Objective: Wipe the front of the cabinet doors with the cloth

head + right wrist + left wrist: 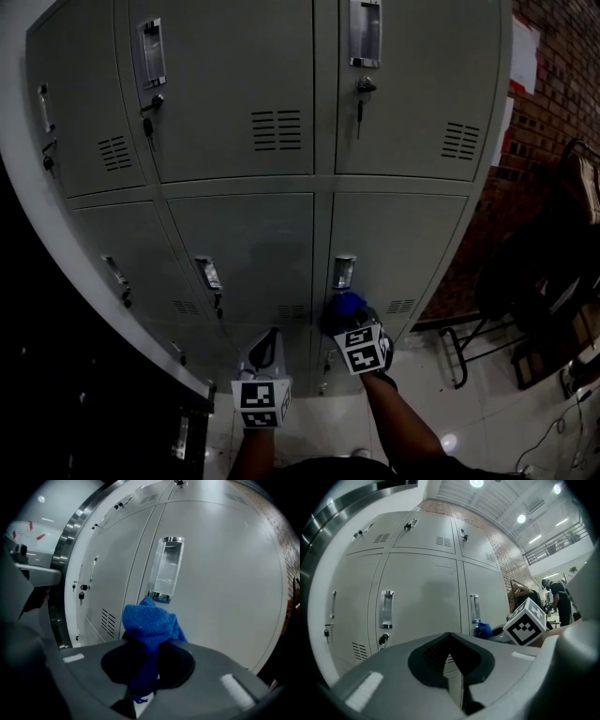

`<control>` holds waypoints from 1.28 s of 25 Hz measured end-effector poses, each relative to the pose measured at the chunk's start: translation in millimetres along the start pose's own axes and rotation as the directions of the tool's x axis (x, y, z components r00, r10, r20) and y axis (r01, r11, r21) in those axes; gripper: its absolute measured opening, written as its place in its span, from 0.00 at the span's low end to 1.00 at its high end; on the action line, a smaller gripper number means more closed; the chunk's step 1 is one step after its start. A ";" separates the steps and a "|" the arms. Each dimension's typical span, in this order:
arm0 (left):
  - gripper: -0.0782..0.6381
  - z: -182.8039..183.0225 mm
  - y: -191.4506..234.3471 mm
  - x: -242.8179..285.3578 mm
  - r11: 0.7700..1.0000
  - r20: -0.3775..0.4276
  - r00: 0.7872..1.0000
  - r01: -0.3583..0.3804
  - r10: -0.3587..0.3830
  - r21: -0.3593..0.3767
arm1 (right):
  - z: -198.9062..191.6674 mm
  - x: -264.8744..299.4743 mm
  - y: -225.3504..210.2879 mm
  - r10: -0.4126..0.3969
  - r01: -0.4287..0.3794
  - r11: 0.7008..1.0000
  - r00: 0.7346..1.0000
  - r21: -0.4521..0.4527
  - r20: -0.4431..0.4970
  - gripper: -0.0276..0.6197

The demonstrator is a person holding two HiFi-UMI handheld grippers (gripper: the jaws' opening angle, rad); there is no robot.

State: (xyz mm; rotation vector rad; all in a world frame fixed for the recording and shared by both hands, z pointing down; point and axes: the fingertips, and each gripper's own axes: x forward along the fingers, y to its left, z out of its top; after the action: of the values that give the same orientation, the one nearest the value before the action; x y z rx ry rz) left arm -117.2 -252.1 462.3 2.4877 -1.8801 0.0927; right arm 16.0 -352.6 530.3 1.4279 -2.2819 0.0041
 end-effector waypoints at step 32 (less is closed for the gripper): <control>0.12 41.2 -35.1 16.6 0.996 0.081 0.993 0.079 -0.083 0.051 | 70.5 -119.5 -5.6 -0.033 -0.007 0.992 0.951 0.125 0.308 0.13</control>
State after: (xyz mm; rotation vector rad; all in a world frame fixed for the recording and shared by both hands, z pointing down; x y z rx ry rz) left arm -77.4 -260.6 422.8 2.6355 -1.8245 0.0345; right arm 38.6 -269.7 421.3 1.6039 -2.5639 -0.0900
